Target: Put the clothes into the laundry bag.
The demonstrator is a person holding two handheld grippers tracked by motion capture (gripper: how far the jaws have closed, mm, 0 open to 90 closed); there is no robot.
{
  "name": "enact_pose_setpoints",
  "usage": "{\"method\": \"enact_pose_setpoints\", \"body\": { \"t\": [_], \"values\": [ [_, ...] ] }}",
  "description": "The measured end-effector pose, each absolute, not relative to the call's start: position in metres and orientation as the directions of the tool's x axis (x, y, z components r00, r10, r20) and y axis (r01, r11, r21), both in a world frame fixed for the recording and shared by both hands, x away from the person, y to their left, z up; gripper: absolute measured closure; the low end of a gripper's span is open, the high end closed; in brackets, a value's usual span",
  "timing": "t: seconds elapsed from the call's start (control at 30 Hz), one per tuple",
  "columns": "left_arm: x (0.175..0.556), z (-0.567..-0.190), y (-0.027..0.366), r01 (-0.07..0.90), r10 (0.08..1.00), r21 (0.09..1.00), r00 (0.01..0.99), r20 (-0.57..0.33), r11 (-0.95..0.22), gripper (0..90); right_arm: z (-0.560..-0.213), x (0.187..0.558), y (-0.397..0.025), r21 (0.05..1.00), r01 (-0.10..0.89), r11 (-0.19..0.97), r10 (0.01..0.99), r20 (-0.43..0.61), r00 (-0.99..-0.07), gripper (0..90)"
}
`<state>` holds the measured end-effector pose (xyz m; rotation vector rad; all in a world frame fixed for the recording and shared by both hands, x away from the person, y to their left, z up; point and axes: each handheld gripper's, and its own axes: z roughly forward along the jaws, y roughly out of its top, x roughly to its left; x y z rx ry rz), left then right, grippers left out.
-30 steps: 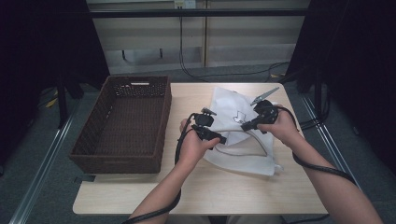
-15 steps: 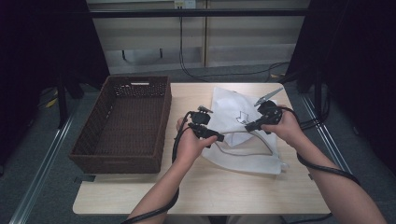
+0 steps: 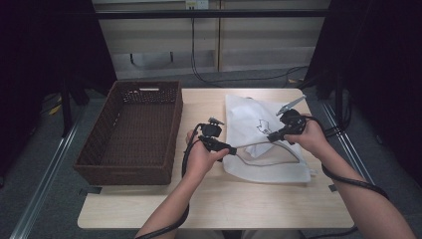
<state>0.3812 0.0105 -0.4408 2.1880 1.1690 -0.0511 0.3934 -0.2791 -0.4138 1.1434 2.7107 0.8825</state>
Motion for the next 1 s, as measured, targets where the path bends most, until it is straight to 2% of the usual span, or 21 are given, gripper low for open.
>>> {"method": "enact_pose_setpoints", "body": {
  "t": [0.17, 0.2, 0.27, 0.33, 0.47, 0.63, 0.87, 1.0],
  "values": [
    [0.380, -0.447, 0.011, 0.762, 0.728, 0.520, 0.597, -0.337, -0.385, 18.9, -0.413, 0.393, -0.279, 0.539, 0.647, 0.539, 0.689, 0.159, -0.707, 84.1],
    [0.380, -0.449, 0.012, 0.763, 0.727, 0.521, 0.596, -0.340, -0.382, 18.7, -0.411, 0.393, -0.277, 0.543, 0.646, 0.536, 0.691, 0.156, -0.705, 79.7],
    [0.379, -0.449, 0.013, 0.762, 0.723, 0.520, 0.600, -0.342, -0.387, 18.7, -0.410, 0.393, -0.276, 0.546, 0.646, 0.534, 0.692, 0.157, -0.705, 76.8],
    [0.378, -0.452, 0.014, 0.763, 0.720, 0.518, 0.601, -0.347, -0.387, 18.3, -0.404, 0.394, -0.273, 0.568, 0.641, 0.517, 0.694, 0.161, -0.702, 67.6],
    [0.376, -0.455, 0.015, 0.769, 0.724, 0.518, 0.592, -0.356, -0.374, 17.8, -0.395, 0.397, -0.267, 0.604, 0.632, 0.486, 0.694, 0.173, -0.699, 64.4],
    [0.375, -0.457, 0.019, 0.768, 0.719, 0.510, 0.598, -0.354, -0.388, 17.4, -0.395, 0.400, -0.257, 0.610, 0.615, 0.500, 0.699, 0.134, -0.702, 80.2],
    [0.373, -0.459, 0.020, 0.770, 0.718, 0.510, 0.595, -0.361, -0.382, 17.0, -0.418, 0.402, -0.243, 0.572, 0.641, 0.512, 0.706, 0.145, -0.693, 89.1],
    [0.373, -0.460, 0.020, 0.769, 0.711, 0.508, 0.600, -0.366, -0.387, 17.0, -0.428, 0.399, -0.242, 0.564, 0.640, 0.522, 0.694, 0.155, -0.703, 90.0]
  ]
}}
